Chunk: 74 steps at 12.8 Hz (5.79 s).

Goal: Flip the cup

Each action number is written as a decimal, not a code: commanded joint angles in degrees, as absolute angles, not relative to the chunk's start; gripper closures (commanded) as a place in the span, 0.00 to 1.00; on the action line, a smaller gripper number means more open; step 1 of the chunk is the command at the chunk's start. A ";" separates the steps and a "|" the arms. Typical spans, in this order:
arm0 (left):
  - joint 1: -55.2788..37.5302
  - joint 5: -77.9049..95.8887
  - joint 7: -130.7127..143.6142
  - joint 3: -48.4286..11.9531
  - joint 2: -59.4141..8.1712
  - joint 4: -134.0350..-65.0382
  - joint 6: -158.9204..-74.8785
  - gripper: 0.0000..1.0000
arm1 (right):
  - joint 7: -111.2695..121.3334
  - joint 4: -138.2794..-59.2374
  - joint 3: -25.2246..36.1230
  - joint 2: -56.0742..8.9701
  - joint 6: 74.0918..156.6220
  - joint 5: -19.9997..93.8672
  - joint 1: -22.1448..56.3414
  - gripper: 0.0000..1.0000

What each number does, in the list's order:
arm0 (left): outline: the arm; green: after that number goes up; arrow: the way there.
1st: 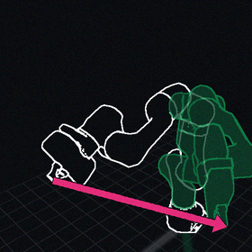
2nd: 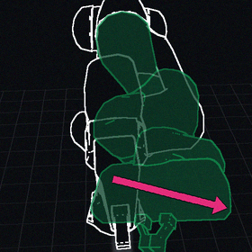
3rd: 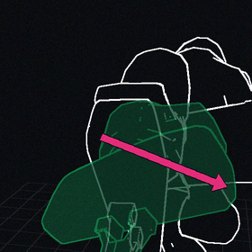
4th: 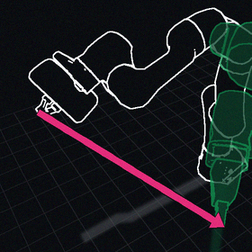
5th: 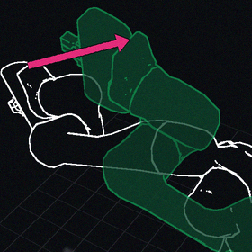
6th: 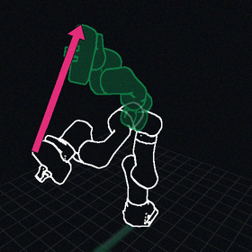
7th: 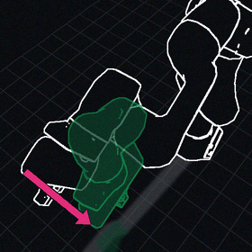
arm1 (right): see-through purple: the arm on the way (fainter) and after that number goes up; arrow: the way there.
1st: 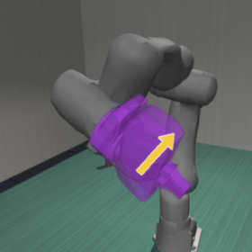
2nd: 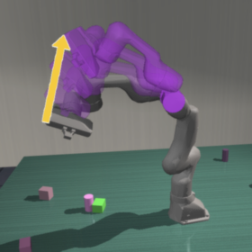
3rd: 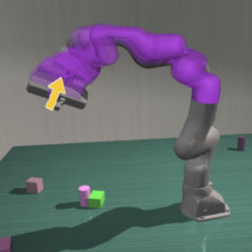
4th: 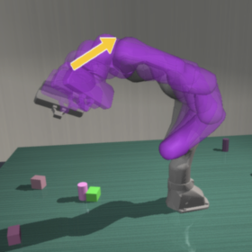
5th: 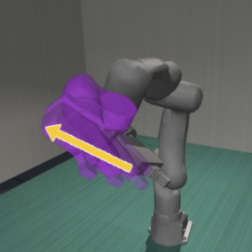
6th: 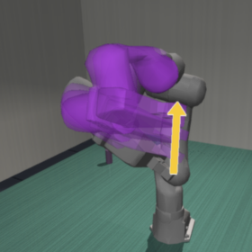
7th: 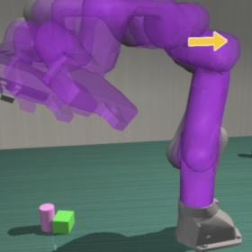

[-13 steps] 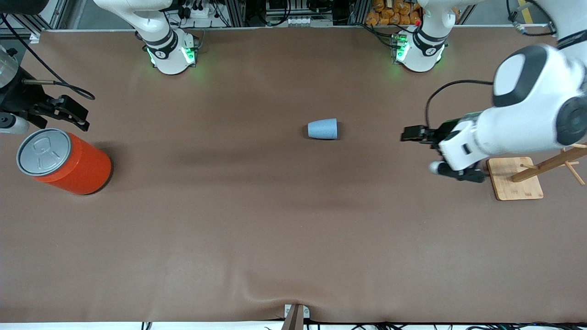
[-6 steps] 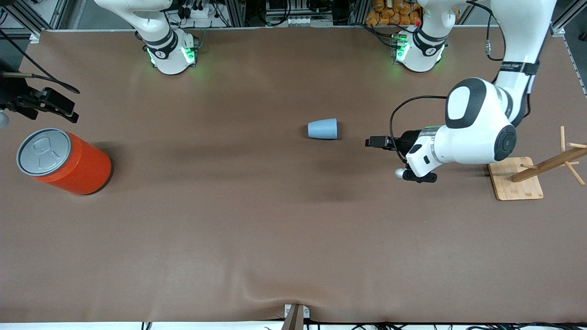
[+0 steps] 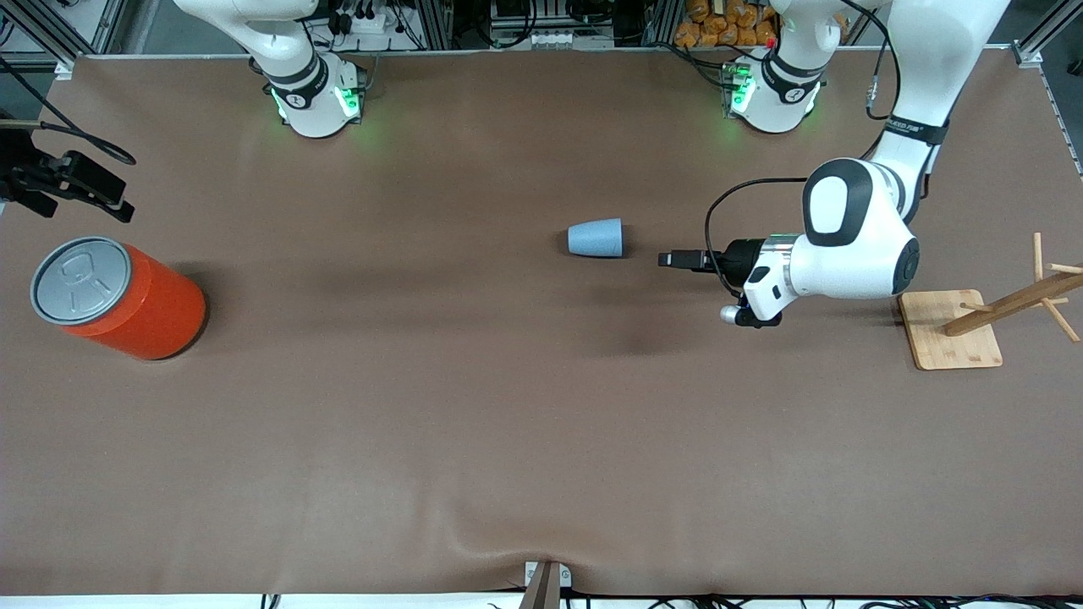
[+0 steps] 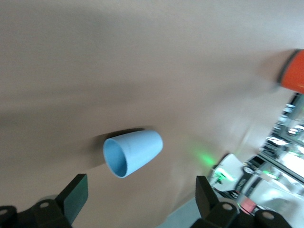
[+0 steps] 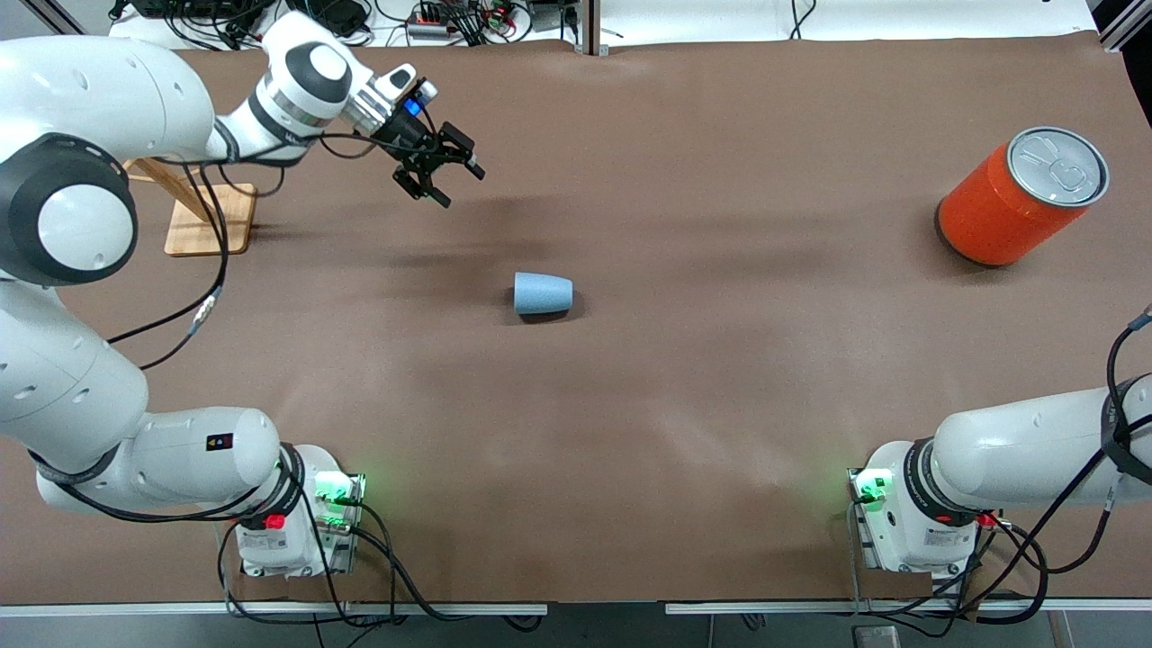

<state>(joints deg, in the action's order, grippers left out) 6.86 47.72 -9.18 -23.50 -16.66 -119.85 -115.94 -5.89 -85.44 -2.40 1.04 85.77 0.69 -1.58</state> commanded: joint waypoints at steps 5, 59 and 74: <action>8.00 67.02 -28.26 -23.82 -16.51 -131.91 -121.28 0.00 | -5.10 -84.81 -2.90 0.97 82.44 0.09 -2.81 0.00; 11.43 -7.03 20.92 -20.30 -20.48 -111.08 -133.58 1.00 | -5.62 -84.64 -2.81 0.97 82.44 0.18 -2.55 0.00; 13.62 -7.12 22.68 -20.39 -17.59 -108.65 -130.54 0.00 | -5.54 -84.64 -2.81 0.97 82.35 0.26 -2.64 0.00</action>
<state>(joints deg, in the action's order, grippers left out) 13.04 -5.61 21.60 -19.90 -20.46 -111.01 -135.68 -5.83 -85.42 -2.34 1.02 83.14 0.40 -2.05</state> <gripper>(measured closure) 0.044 0.000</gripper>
